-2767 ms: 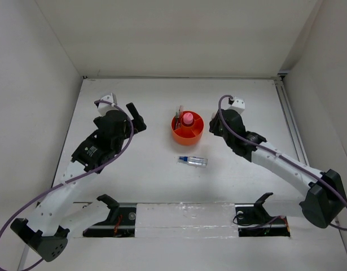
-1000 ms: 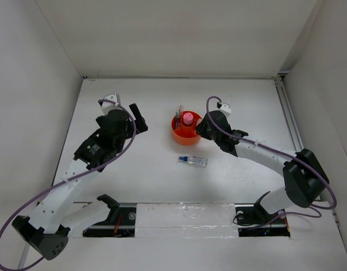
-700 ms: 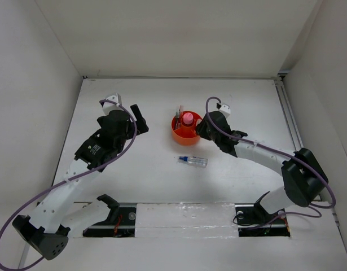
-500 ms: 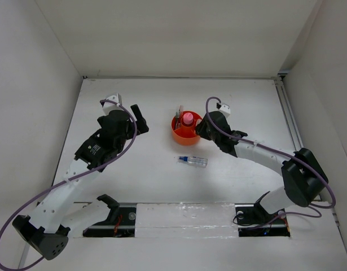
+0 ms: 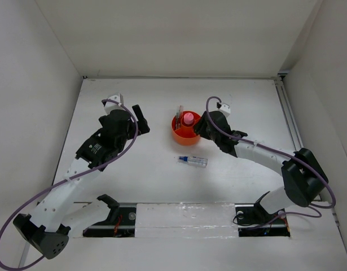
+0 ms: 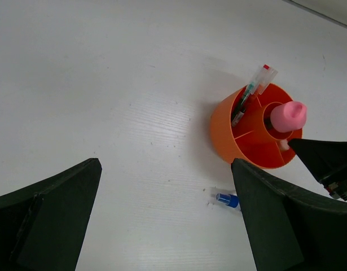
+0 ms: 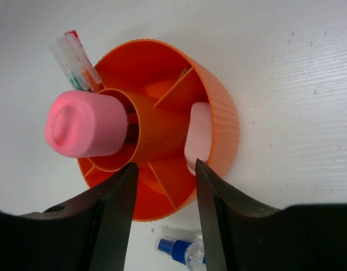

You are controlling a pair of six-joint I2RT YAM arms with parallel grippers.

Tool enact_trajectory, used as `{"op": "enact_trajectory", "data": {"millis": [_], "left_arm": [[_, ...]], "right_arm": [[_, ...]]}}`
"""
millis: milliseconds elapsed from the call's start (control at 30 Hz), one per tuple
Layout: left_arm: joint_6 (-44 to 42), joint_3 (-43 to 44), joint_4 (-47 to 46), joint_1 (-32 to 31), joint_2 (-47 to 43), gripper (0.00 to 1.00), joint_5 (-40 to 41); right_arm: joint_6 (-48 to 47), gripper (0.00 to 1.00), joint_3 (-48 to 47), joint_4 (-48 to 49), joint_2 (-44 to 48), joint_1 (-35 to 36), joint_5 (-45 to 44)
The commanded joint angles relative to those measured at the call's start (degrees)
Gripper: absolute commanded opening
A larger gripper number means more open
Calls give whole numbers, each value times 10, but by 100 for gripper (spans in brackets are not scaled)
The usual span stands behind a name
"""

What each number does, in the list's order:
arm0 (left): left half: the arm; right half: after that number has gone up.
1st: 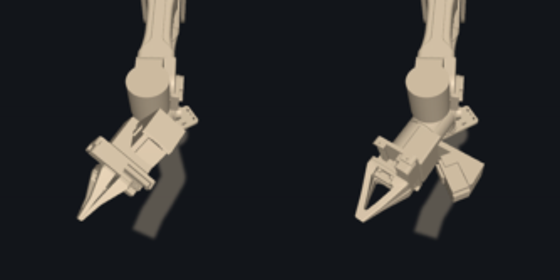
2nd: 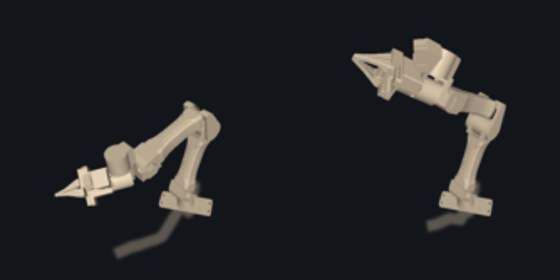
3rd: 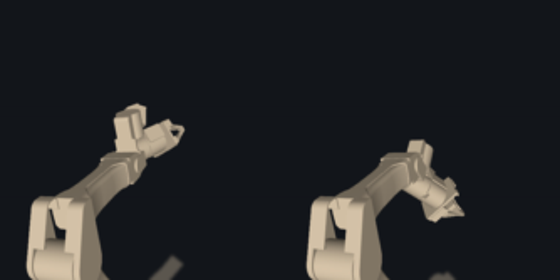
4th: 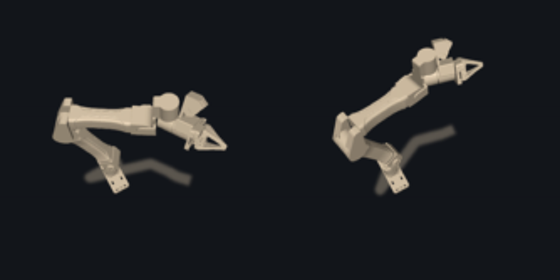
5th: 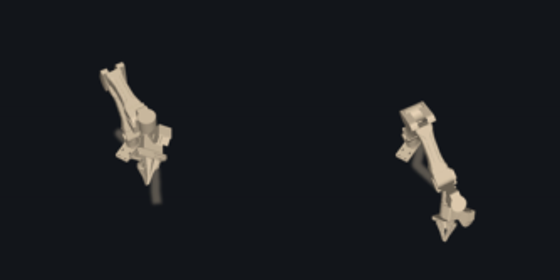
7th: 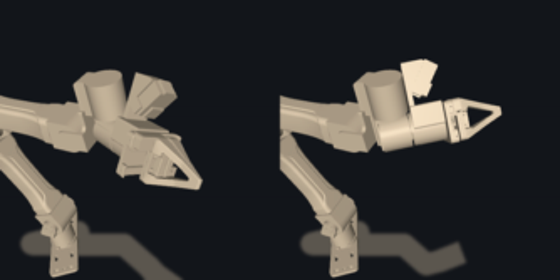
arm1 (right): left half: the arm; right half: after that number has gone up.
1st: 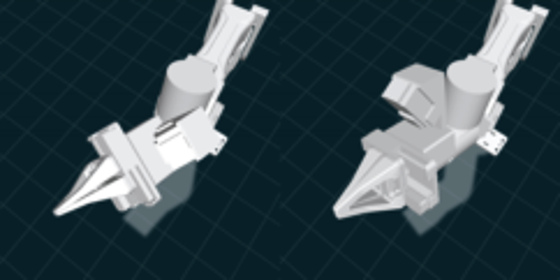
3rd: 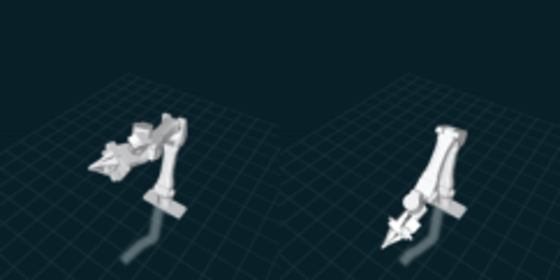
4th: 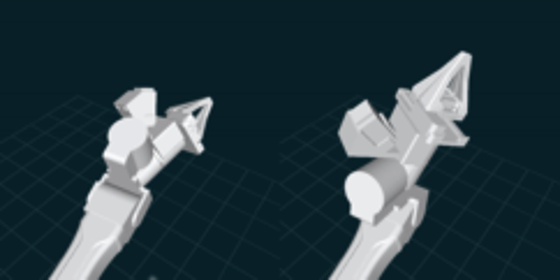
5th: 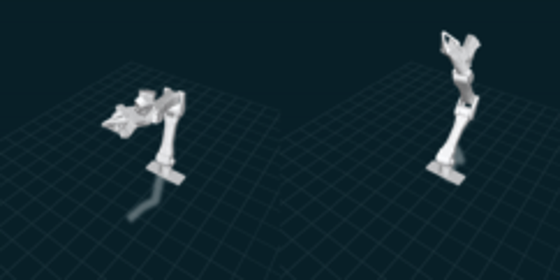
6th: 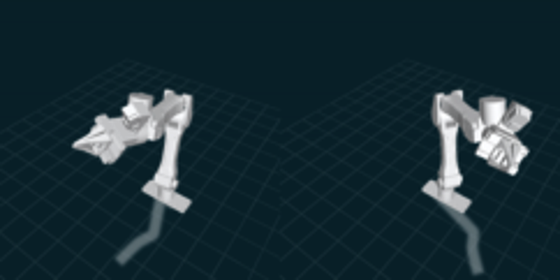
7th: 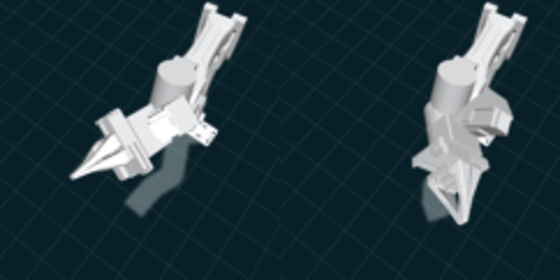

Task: Sort the stationery into containers
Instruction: Place the stapler in the storage box, then pick up the stationery from the center of the board.

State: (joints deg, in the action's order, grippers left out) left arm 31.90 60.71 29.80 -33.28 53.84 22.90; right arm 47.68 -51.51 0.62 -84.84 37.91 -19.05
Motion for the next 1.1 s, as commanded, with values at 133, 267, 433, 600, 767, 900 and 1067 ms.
{"op": "enact_trajectory", "data": {"millis": [133,267,433,600,767,900,1067], "left_arm": [[-9,-2,-16,2,-2,99,-3],[-9,-2,-16,2,-2,99,-3],[-9,-2,-16,2,-2,99,-8],[35,-2,-4,2,3,99,-14],[83,-47,-16,2,28,99,-69],[117,-88,-41,-5,35,99,-91],[140,-95,-49,-18,46,99,-91]], "right_arm": [[0,53,4,27,11,3,-5],[-5,57,4,27,28,3,-5],[-23,68,4,21,75,22,-19],[-63,82,9,-10,161,41,-25],[-174,90,-25,-114,198,46,37],[-225,90,-40,-212,198,59,90],[-262,90,16,-225,221,77,161]]}}
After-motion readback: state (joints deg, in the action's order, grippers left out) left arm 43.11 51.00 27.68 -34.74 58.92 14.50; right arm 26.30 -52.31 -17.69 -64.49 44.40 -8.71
